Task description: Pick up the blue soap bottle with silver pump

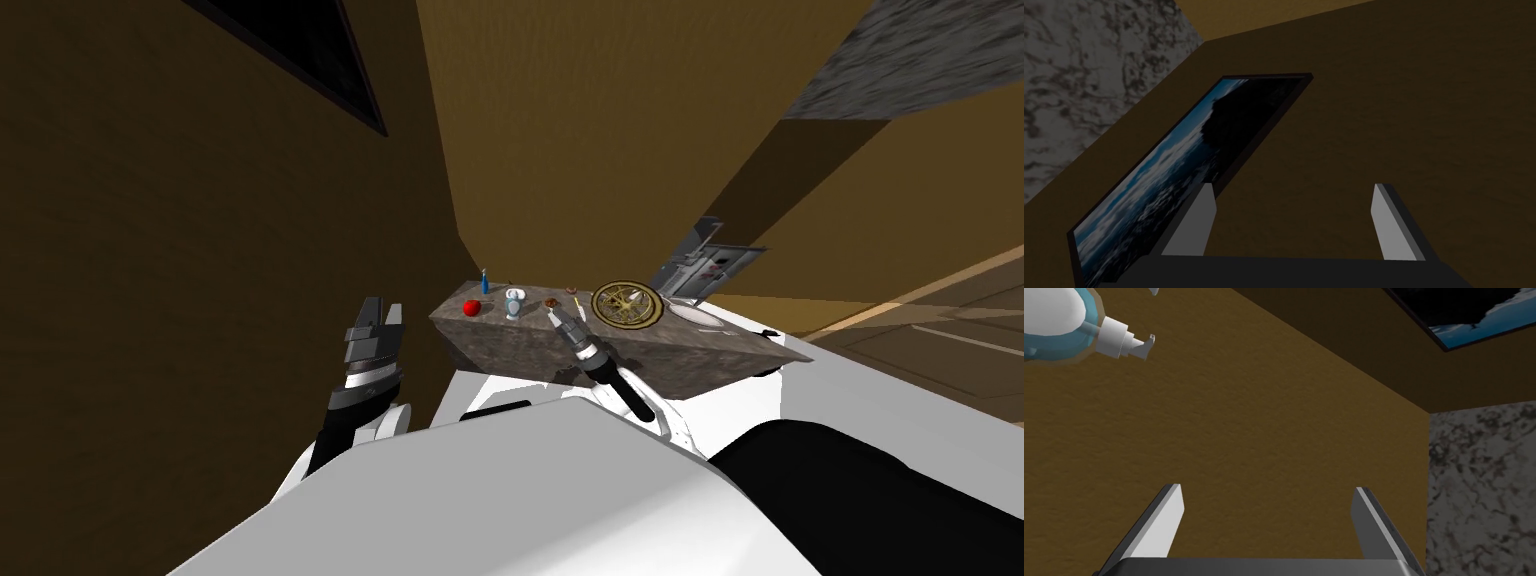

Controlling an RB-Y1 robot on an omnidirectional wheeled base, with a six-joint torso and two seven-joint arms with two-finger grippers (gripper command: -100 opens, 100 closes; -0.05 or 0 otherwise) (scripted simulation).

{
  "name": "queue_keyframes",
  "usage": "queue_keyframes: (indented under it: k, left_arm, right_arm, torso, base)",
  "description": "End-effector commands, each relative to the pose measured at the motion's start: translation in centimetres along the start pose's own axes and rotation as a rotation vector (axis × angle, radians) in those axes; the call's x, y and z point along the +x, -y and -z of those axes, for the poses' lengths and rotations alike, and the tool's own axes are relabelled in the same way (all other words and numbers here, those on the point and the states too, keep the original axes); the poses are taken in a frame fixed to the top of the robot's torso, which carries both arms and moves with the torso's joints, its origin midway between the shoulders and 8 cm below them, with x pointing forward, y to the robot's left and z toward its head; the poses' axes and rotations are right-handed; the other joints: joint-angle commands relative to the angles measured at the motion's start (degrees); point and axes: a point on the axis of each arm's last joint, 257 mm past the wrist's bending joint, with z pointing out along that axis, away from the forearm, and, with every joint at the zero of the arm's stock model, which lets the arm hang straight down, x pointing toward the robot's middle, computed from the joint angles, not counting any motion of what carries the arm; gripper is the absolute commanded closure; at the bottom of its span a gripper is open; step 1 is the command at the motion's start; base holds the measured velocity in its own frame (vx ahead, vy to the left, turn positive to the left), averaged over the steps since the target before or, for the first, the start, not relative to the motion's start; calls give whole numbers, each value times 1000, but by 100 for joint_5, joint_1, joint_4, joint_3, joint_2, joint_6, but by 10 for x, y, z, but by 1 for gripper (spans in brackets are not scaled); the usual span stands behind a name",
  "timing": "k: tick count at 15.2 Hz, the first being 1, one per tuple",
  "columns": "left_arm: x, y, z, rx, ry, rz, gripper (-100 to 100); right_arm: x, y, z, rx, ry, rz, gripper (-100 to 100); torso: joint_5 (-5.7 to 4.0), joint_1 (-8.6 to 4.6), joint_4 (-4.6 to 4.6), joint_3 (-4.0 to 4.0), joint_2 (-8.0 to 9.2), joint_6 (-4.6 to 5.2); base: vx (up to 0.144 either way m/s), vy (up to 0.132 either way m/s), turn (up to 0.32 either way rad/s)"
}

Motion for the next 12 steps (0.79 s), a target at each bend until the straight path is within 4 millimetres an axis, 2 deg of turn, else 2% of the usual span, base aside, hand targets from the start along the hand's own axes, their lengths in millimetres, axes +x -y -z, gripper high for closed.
queue_keyframes:
  k: [1,9,12]
  left_arm:
    - [0,0,0,0,0,0,0]
    - [0,0,0,0,0,0,0]
    - [0,0,0,0,0,0,0]
  right_arm:
    - [4,6,3,18,-48,24,-100]
    - [16,27,17,90,-216,113,-100]
    - [18,28,18,96,-256,134,-100]
  torso:
    - [0,0,0,0,0,0]
    - [0,0,0,-1,-1,2]
    - [0,1,0,-1,-1,1]
  base:
    - [27,1,100]
    - [30,3,78]
    - [26,3,56]
